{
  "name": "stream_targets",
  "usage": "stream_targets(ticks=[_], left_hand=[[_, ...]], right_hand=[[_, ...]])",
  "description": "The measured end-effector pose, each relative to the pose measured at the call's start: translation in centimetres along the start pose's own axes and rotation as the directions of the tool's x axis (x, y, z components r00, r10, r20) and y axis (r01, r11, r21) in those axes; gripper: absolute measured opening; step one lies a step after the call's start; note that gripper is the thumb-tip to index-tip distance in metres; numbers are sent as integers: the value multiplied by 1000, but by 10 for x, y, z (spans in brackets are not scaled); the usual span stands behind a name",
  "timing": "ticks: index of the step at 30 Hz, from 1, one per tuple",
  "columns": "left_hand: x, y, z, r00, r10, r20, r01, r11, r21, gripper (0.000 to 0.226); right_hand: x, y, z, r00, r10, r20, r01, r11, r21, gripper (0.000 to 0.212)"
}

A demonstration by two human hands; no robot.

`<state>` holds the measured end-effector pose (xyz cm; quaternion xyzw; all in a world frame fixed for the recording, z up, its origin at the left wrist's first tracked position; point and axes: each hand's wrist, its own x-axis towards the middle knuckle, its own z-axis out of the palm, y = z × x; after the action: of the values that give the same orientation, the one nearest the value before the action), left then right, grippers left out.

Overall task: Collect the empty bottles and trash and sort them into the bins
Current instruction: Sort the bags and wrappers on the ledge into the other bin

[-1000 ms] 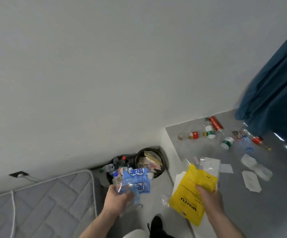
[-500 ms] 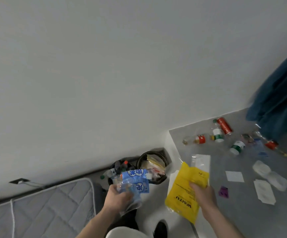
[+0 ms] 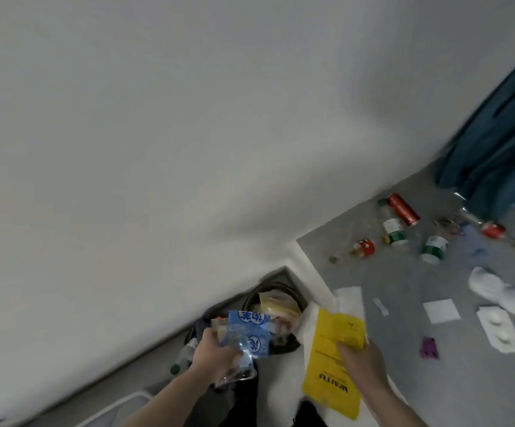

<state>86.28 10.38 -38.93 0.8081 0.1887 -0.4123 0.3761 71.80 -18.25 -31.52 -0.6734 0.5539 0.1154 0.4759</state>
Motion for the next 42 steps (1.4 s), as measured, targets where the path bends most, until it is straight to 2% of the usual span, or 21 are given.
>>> stream_targets(ticks=[3, 5, 8, 10, 14, 16, 19, 23, 26, 28, 32, 35, 38, 42], left_hand=[[13, 37, 2, 999, -12, -45, 15, 998, 62, 42], [26, 58, 8, 999, -1, -36, 4, 995, 96, 39], [88, 49, 25, 997, 1, -72, 2, 999, 44, 42], [116, 48, 39, 997, -2, -74, 2, 1000, 3, 50], [165, 38, 70, 997, -17, -72, 19, 999, 27, 39], [185, 29, 83, 999, 4, -39, -2, 999, 39, 39], [226, 7, 102, 999, 29, -23, -27, 994, 107, 45], [256, -5, 125, 999, 46, 18, -49, 969, 240, 52], [273, 0, 144, 992, 78, 104, -117, 886, 449, 47], [287, 6, 160, 986, 80, 149, -149, 829, 540, 47], [321, 7, 191, 972, 112, 209, -226, 697, 680, 48], [347, -4, 209, 964, 142, 225, -265, 605, 751, 52], [371, -19, 227, 961, 147, 234, -276, 536, 798, 62], [403, -38, 249, 959, 191, 208, -274, 457, 846, 70]], right_hand=[[36, -7, 29, 998, 1, 57, 2, 999, -53, 26], [68, -4, 51, 998, 10, 62, -6, 998, -67, 30], [123, 5, 91, 999, -11, 49, 15, 997, -82, 34], [161, 16, 120, 998, 0, 70, 5, 997, -72, 27], [234, 48, 183, 994, 15, 109, -11, 999, -32, 19], [268, 71, 217, 989, 8, 150, -4, 1000, -29, 29], [302, 96, 255, 979, 0, 202, 8, 999, -39, 56], [316, 128, 274, 978, 70, 195, -64, 997, -38, 54], [304, 147, 268, 992, 68, 103, -66, 998, -23, 52], [294, 150, 259, 996, 4, 91, 1, 999, -49, 54], [293, 156, 247, 960, -253, 123, 274, 939, -206, 64], [314, 152, 254, 902, -367, 226, 422, 858, -292, 72], [340, 153, 273, 874, -358, 329, 465, 812, -352, 74], [372, 176, 309, 867, -250, 431, 450, 764, -463, 80]])
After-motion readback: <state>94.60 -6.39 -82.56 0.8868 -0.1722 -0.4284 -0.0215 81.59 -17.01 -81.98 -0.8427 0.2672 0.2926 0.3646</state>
